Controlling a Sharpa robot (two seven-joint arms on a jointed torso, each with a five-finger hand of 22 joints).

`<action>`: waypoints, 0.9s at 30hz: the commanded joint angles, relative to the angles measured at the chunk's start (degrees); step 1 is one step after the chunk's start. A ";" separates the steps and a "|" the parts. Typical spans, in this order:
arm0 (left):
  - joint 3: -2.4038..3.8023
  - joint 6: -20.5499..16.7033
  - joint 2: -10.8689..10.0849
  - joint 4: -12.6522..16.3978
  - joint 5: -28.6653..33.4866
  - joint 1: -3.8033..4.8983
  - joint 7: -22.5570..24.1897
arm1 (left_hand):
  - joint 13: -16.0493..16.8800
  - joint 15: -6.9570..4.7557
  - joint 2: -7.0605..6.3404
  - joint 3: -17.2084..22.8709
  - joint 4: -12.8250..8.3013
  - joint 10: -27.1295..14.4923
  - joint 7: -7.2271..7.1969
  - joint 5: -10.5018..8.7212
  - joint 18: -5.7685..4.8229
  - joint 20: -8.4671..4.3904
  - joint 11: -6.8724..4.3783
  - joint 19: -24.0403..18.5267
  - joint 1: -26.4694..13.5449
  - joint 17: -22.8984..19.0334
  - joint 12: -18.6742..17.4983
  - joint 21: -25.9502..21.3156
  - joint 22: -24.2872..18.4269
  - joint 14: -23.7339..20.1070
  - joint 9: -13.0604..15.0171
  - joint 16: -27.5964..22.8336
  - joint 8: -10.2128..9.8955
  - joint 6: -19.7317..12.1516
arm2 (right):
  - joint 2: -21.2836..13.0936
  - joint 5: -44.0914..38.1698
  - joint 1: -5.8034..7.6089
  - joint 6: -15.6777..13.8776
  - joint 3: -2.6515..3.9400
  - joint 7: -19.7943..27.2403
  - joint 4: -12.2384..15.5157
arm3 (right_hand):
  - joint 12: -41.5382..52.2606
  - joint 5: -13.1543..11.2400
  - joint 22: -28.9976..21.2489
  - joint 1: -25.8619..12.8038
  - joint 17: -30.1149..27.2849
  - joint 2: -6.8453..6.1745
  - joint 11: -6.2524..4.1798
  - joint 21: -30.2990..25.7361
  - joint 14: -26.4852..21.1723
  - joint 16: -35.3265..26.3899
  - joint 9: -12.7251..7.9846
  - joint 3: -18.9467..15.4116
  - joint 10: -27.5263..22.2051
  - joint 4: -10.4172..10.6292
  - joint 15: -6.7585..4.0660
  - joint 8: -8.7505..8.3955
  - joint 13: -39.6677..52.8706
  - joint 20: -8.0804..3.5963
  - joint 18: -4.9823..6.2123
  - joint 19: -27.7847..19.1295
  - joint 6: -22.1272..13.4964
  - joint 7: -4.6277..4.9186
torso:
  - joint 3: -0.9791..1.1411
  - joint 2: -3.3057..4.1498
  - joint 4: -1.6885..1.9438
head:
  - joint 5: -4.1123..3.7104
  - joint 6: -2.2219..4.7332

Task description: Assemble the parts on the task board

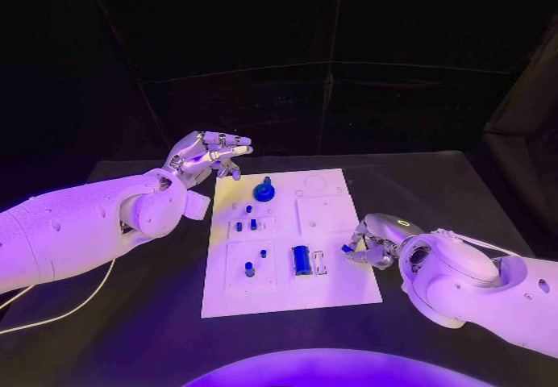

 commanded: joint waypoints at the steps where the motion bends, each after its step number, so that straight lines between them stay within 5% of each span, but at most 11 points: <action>1: 0.03 0.67 0.00 0.07 0.25 0.07 0.21 | 0.08 -0.02 0.16 -0.06 -0.21 -0.35 -0.16 -0.18 0.82 0.18 0.13 0.08 0.19 -0.05 0.20 -0.30 -0.05 -0.23 0.00 0.00 0.17 -0.34 | 0.16 4.75 0.08 -6.27 0.01 1.04 0.53 | 0.43 0.31 15.09 -1.56 0.06 -1.11 -0.34 0.19 0.04 -0.39 0.62 0.77 0.29 0.34 -0.27 0.10 -6.48 -0.18 -0.87 6.05 0.83 -0.33 | 0.00 0.06 0.02 | 0.25 -0.06; 12: 0.01 0.74 0.13 0.12 0.25 0.07 0.21 | 0.08 -0.02 0.16 -0.06 -0.21 -0.35 -0.16 -0.18 0.82 0.18 0.13 0.08 0.19 -0.05 0.20 -0.30 -0.05 -0.23 0.00 0.00 0.17 -0.34 | 2.76 8.50 0.08 -3.50 0.01 0.05 -0.81 | 1.02 3.52 15.09 -5.04 0.08 -3.17 -0.30 0.19 0.11 -0.40 1.05 1.84 0.74 2.18 -0.21 -0.25 -6.02 -0.13 -0.87 6.05 1.52 -0.33 | -0.02 0.13 0.14 | 0.02 0.04; 16: 0.01 0.74 0.15 0.19 0.25 0.07 0.22 | 0.07 -0.02 0.20 -0.09 -0.23 -0.37 -0.14 -0.19 0.82 0.17 0.15 0.10 0.21 -0.07 0.23 -0.31 -0.06 -0.24 0.00 0.02 0.18 -0.35 | 4.02 8.94 0.08 -2.40 0.01 -1.02 -1.53 | 1.89 8.72 15.09 -7.11 0.10 -3.89 -0.47 0.19 0.13 -0.41 1.45 1.21 1.27 3.27 -0.33 -0.16 -5.44 -0.23 -0.87 6.05 2.21 -0.55 | -0.03 0.10 0.08 | 0.15 0.02; 27: 0.00 0.84 0.09 0.35 0.25 0.08 0.14 | 0.07 -0.02 0.20 -0.09 -0.23 -0.37 -0.14 -0.19 0.82 0.17 0.15 0.10 0.21 -0.07 0.23 -0.31 -0.06 -0.24 0.00 0.02 0.18 -0.35 | 6.90 9.70 0.07 -1.82 0.01 -2.45 -2.66 | 2.28 8.61 15.09 -9.02 0.11 -4.09 -0.62 0.19 0.16 -0.42 1.85 0.04 1.60 4.29 -0.43 -0.07 -5.15 -0.33 -0.87 6.05 2.90 -0.76 | 0.01 0.10 0.02 | 0.37 -0.08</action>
